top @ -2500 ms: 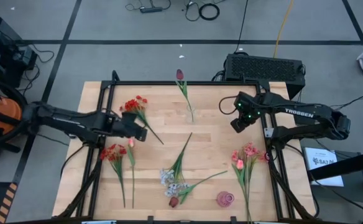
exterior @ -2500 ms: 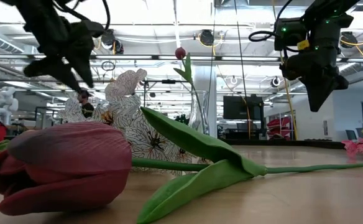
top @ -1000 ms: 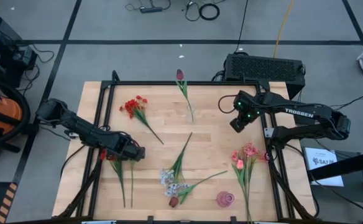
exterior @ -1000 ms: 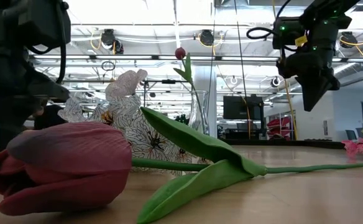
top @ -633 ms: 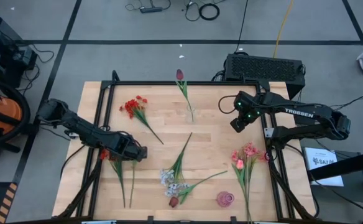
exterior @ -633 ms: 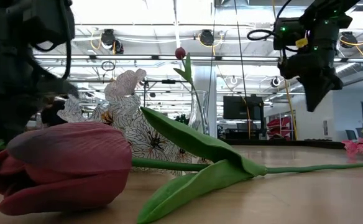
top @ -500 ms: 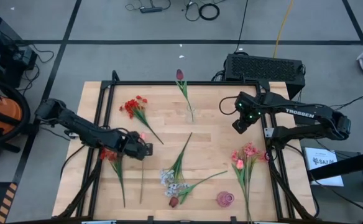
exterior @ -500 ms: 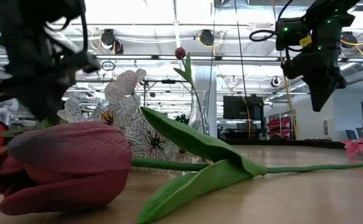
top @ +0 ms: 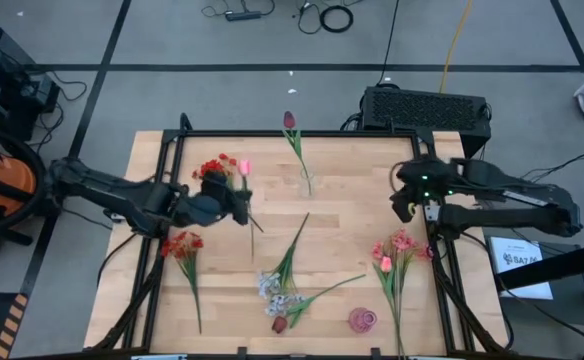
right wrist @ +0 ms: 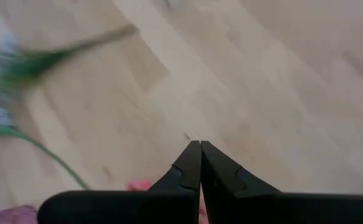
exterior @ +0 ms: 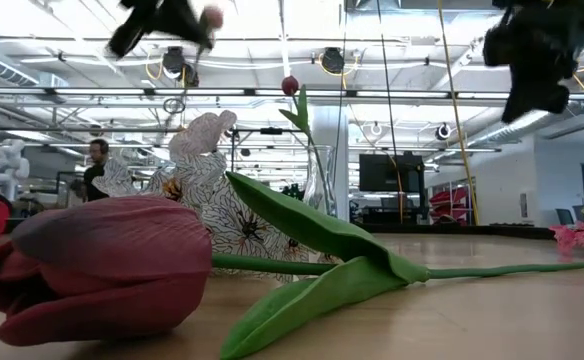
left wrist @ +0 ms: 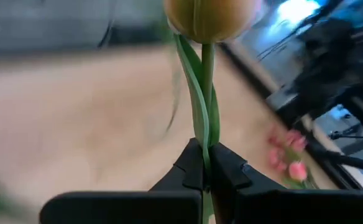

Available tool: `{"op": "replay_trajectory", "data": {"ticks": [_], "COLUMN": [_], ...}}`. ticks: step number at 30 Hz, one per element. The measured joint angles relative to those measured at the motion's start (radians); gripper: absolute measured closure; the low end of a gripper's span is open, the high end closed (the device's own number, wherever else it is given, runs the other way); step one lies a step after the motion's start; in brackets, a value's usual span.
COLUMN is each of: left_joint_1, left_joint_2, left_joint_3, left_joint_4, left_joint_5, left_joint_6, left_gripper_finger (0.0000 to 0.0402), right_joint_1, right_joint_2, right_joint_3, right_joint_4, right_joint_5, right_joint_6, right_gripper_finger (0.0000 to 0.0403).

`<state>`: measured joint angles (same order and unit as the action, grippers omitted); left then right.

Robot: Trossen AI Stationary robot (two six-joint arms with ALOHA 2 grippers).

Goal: Sort flowers into vase by color
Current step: Put the left pink flower into the purple vase

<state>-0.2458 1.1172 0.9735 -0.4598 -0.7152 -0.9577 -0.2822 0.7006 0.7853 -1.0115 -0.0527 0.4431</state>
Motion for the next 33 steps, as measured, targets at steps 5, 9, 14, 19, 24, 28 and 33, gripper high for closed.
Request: {"op": "replay_trajectory", "data": {"ticks": [5, 9, 14, 19, 24, 28, 33], "left_joint_1": [0.029, 0.039, 0.066, 0.087, 0.088, 0.088, 0.089], "left_joint_2": [0.005, 0.036, 0.086, 0.189, 0.312, 0.400, 0.498], "left_joint_3": [0.014, 0.015, 0.015, 0.015, 0.015, 0.015, 0.014], "left_joint_4": [0.386, 0.664, 0.777, 0.859, 1.059, 1.165, 1.273], "left_joint_5": [0.019, 0.084, 0.126, 0.307, 0.415, 0.460, 0.498], "left_joint_6": [0.646, 0.917, 0.922, 0.838, 0.840, 0.839, 0.832], "left_gripper_finger": [0.0395, 0.0395, 0.0395, 0.0396, 0.0396, 0.0396, 0.0396], "right_joint_1": [0.047, 0.091, 0.174, 0.252, 0.272, 0.280, 0.310], "right_joint_2": [-0.090, -0.111, -0.083, -0.052, 0.002, 0.054, 0.132], "right_joint_3": [0.000, 0.000, -0.022, -0.145, -0.203, -0.203, -0.201], "right_joint_4": [0.160, 0.337, 0.553, 0.830, 0.890, 0.976, 1.151], "right_joint_5": [-0.001, -0.003, -0.049, -0.086, -0.080, -0.081, -0.084], "right_joint_6": [-0.001, -0.024, -0.134, -0.197, -0.197, -0.162, -0.249], "right_gripper_finger": [0.0403, 0.0403, 0.0403, 0.0403, 0.0403, 0.0402, 0.0386]}}
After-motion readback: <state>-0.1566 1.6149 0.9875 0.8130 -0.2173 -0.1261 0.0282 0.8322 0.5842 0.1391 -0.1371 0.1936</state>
